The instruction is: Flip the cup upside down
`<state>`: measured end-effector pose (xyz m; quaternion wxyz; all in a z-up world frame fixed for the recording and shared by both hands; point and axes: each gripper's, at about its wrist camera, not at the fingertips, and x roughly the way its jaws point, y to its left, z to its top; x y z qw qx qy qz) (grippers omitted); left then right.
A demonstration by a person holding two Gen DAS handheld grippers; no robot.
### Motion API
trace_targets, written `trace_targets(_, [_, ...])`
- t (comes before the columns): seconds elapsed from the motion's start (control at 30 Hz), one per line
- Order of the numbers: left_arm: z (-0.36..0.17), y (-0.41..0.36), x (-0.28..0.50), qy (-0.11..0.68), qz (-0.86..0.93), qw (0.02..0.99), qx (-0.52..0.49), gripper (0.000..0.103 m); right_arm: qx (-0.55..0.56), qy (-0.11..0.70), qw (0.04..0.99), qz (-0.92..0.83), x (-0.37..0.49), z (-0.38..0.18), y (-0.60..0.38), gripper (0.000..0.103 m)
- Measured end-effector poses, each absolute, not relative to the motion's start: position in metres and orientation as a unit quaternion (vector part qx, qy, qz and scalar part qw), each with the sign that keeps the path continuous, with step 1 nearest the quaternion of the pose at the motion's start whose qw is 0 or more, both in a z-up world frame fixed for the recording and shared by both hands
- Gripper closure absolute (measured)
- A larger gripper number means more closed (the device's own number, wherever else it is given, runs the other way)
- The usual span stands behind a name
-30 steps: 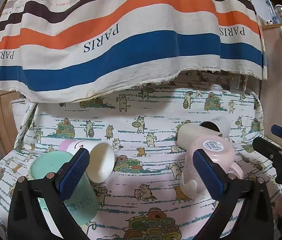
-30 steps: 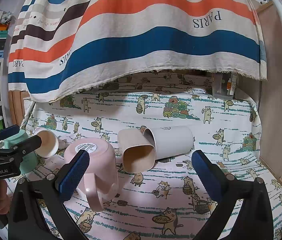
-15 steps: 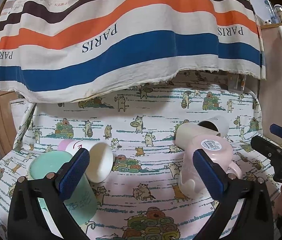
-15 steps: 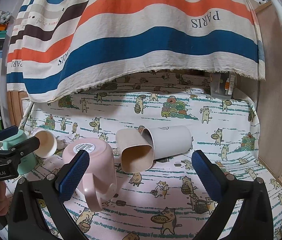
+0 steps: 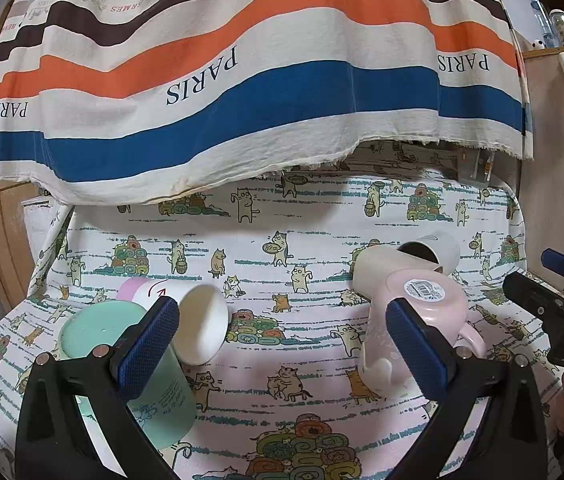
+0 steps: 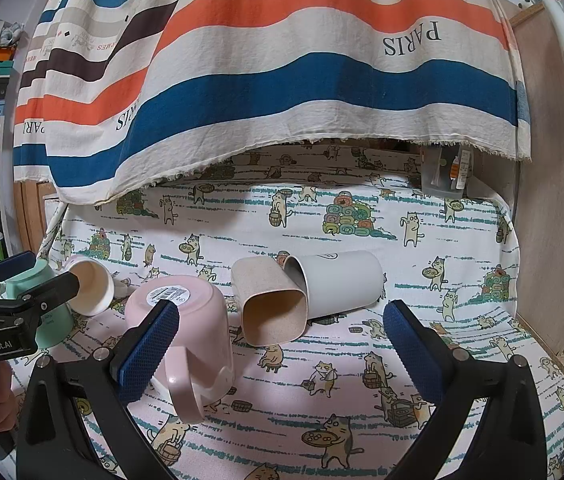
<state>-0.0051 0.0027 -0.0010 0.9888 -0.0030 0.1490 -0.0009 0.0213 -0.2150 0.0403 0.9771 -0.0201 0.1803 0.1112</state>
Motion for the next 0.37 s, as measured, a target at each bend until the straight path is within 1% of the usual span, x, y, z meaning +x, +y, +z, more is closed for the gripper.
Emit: trace_targets(0.37, [-0.0015,0.0037,-0.0042,0.151,0.0,0.989,-0.003,0.0,-0.02,0.181,0.977,0.111,0.0215,0.0401,-0.2151,0.0])
